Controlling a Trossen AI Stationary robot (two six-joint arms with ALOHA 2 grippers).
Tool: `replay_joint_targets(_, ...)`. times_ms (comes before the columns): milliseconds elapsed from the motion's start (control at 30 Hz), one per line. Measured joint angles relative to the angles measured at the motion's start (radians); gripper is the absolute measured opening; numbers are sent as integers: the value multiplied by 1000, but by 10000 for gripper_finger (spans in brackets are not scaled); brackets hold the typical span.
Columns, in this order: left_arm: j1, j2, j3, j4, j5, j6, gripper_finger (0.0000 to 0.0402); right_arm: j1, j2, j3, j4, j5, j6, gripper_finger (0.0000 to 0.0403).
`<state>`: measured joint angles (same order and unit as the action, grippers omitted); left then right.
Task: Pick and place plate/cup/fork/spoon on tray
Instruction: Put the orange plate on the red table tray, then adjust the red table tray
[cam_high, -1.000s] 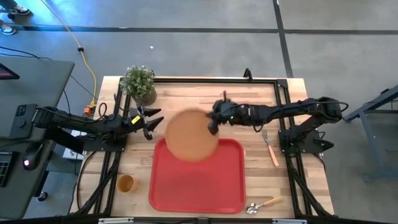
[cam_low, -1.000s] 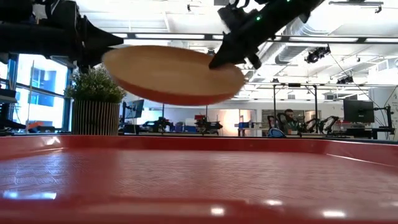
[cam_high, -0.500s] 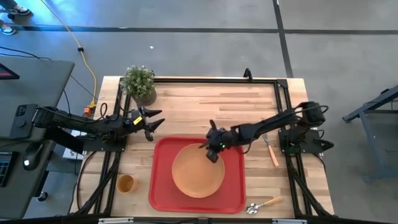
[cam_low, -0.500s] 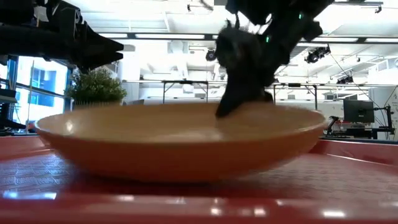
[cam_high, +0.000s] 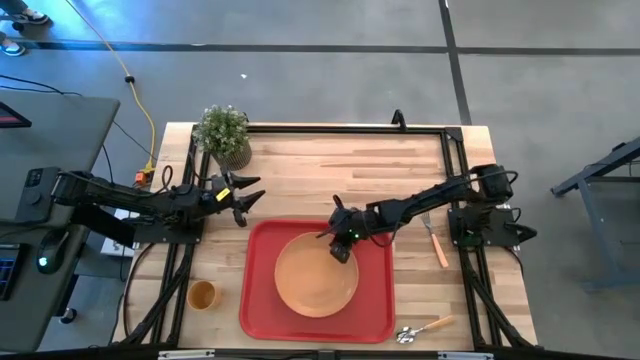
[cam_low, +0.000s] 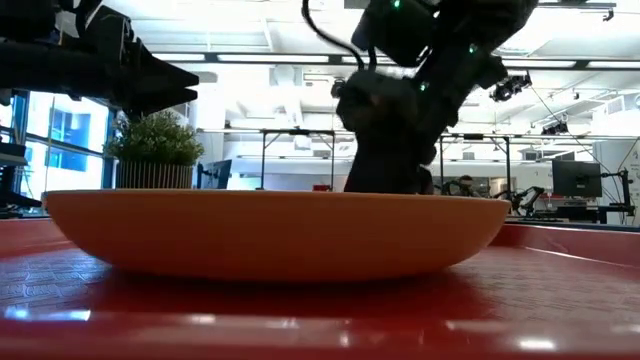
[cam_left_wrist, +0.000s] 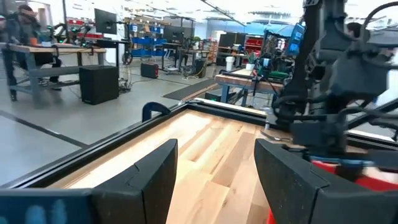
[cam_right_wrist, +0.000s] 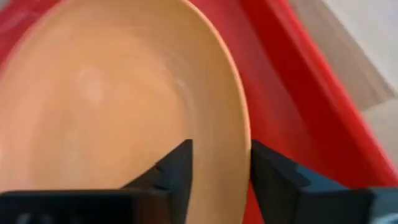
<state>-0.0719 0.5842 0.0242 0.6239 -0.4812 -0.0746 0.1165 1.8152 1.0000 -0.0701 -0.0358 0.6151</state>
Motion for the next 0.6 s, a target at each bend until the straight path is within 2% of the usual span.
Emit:
replay_joint_targets(100,0,0,0,-2,-4,1,202,2,-39,0,-3,-13,-39,180)
replay_joint_targets(200,0,0,0,-7,-4,2,202,2,-77,0,-80,91,-56,203)
replay_joint_targets(300,0,0,0,-9,-8,5,202,-6,-89,0,-158,141,-71,207)
replay_joint_targets(600,23,0,0,-37,-54,6,202,-30,-60,0,-203,99,-176,208)
